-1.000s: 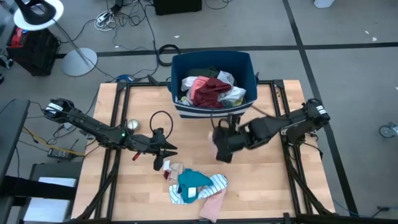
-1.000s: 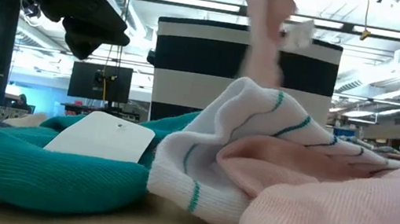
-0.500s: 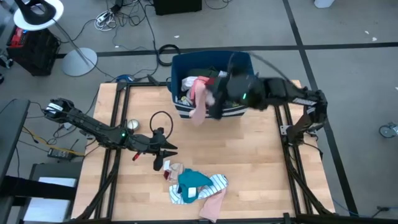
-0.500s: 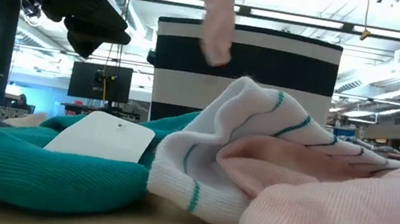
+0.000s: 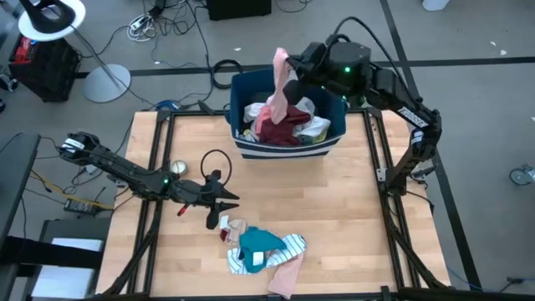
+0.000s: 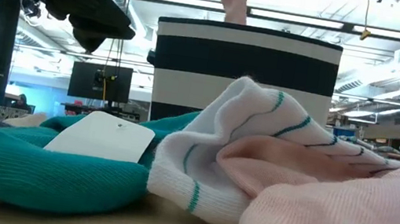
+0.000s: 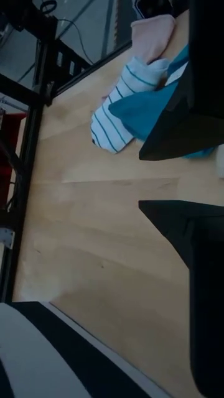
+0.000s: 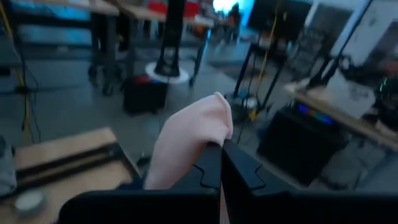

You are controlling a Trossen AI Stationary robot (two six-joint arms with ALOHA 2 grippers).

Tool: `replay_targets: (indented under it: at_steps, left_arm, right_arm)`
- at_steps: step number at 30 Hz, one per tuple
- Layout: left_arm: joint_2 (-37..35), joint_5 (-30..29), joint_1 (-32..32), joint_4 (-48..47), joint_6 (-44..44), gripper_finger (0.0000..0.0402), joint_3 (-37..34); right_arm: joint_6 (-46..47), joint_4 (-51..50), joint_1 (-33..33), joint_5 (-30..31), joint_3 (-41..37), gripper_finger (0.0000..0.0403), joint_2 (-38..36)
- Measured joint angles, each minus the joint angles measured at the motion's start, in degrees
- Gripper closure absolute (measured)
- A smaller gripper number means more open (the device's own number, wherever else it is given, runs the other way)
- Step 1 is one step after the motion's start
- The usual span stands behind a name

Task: Sort clothes
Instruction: Put the top pink sock into the blue laundry bin

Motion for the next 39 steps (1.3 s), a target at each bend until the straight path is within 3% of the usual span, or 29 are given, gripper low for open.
replay_targets:
  at_steps: [8,18,25,30,39]
  left_arm:
    - [0.0,0.0,0.0,0.4,0.8,0.0282,0.0]
    - [0.0,0.0,0.0,0.7,0.8,0.0282,0.0]
    - [0.0,0.0,0.0,0.8,0.8,0.0282,0.0]
    - [0.0,0.0,0.0,0.8,0.8,0.0282,0.0]
    - [0.0,0.0,0.0,0.8,0.6,0.0282,0.0]
  right_arm:
    - [11.0,-12.2,-5.7,-11.7,-5.4,0.04,1.3]
    - [15.3,-10.1,-8.5,-18.4,-23.1,0.0392,1.3]
    - [17.9,-5.7,-9.7,-23.6,-33.3,0.036,1.3]
    - [18.0,-6.0,-11.3,-26.6,-34.7,0.0319,1.3]
    - [17.8,-10.3,-11.7,-27.9,-28.3,0.0263,1.1]
